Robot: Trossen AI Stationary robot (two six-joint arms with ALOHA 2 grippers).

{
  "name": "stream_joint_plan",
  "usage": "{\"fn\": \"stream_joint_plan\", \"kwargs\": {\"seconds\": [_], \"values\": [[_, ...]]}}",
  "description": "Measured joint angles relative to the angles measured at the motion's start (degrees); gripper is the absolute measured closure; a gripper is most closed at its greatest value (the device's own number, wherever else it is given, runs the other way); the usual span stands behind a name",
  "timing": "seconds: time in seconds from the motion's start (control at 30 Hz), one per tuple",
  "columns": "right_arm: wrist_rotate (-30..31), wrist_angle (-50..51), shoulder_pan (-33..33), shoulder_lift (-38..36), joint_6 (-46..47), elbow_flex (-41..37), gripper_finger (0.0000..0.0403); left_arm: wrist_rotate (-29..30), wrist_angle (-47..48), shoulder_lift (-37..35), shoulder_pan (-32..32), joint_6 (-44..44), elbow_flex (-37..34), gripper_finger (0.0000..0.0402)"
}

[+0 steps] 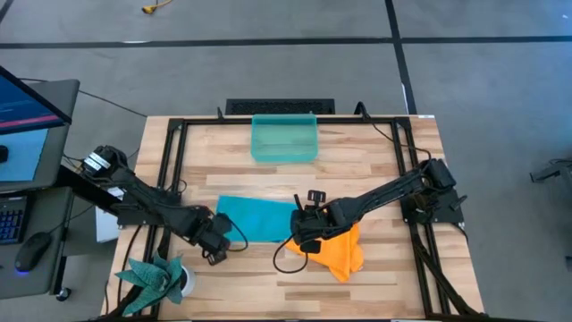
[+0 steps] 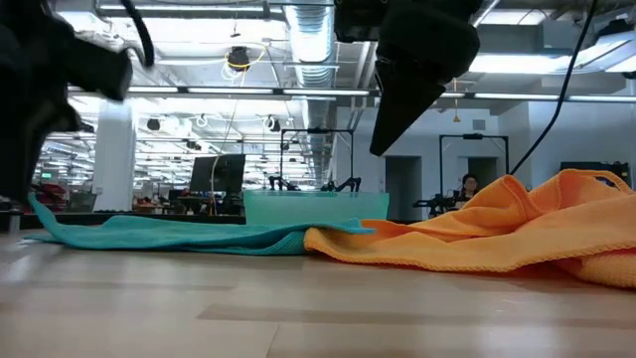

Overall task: Roll microfiber towels into tight, uniform cylinder then place into a basket
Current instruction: Fold the blue microfiber cloth

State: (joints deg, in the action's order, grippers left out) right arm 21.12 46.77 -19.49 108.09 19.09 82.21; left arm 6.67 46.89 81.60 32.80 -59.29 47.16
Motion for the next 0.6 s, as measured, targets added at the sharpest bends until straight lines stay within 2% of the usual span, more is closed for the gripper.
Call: {"fn": "stream_joint_plan", "kwargs": {"seconds": [0.2,0.33,0.43,0.6], "values": [[0.0,-1.8,0.0,0.0,0.0,0.0,0.0282,7.2,4.0,-0.8,4.6,-0.2,5.9,0.0373],[0.3,-1.8,-0.6,0.0,0.0,-1.0,0.0283,14.3,10.5,-2.5,7.9,-3.7,6.8,0.0373],[2.8,-1.8,-1.0,0.0,0.9,-4.1,0.0283,21.1,16.1,-3.8,10.5,-11.4,5.2,0.0373],[3.4,-1.8,-0.5,0.0,5.1,-9.9,0.0283,23.1,14.3,-8.0,11.6,-19.4,-1.0,0.0375]]}}
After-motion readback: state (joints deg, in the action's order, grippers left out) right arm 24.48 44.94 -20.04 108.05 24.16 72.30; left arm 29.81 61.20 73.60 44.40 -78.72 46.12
